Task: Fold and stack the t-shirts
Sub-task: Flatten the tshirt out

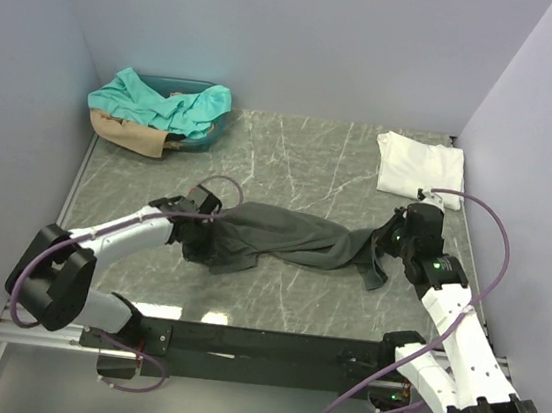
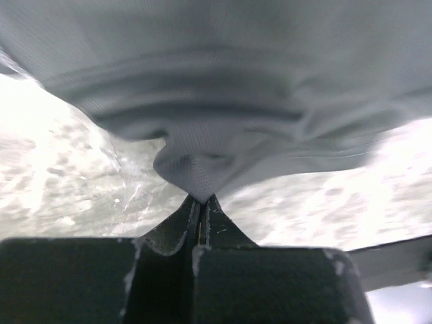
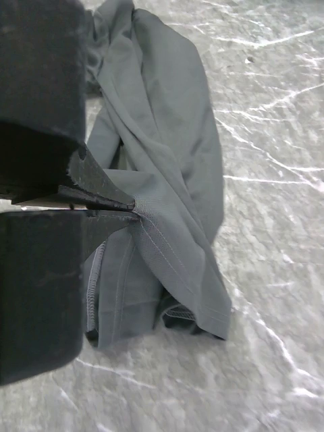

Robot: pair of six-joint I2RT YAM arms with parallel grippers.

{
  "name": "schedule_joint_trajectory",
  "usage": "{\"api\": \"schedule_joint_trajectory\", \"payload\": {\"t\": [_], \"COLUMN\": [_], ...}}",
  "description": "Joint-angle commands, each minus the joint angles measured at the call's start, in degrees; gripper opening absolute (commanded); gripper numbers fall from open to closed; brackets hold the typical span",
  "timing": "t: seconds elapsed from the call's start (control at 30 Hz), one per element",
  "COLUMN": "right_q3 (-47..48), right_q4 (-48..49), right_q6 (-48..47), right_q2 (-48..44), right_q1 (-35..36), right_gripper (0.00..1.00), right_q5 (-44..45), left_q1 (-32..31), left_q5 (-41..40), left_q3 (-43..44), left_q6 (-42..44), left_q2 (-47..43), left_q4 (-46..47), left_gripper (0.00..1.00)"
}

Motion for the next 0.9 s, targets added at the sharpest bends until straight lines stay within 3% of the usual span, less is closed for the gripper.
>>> {"api": "schedule_joint_trajectory", "payload": {"t": [0.0,0.13,0.23,0.37,0.47,0.6,0.8,0.87], "right_q3": [5.9,10.6,14.5,20.9,25.9,22.8,7.5,2.1], "right_q4": [-0.8,-2.7,-2.5,-2.0,-0.8,1.0,-4.7,-7.1], "right_q6": [-2.7,-4.9,-6.1,-8.5,-10.3,-11.6,-2.9,0.6], "right_q2": [0.6,1.3,2.2,4.8,5.1,2.4,-1.0,-2.3], "right_q1": [-0.2,-0.1,-0.2,-0.2,-0.1,-0.1,0.1,0.5], "right_gripper": [0.0,0.0,0.0,0.0,0.0,0.0,0.0,0.07], "right_q5": [3.1,5.8,6.9,9.8,9.9,7.4,2.1,1.0], "left_q1": [4.5,16.4,21.8,25.6,27.6,30.5,33.8,33.8], "left_q5": [1.5,6.0,8.8,10.6,9.6,6.7,8.5,10.0], "left_q3": [9.2,18.8,28.1,44.4,51.0,47.2,26.4,18.9], "left_q6": [0.5,1.1,2.3,3.3,2.8,1.7,1.5,1.1], "left_q2": [-5.0,-8.4,-6.3,-1.2,-0.6,-6.3,-14.3,-16.4], "left_q4": [-2.9,-3.7,-4.0,-6.1,-4.5,-1.6,-4.4,-4.6], "left_gripper": [0.0,0.0,0.0,0.0,0.0,0.0,0.0,0.0]}}
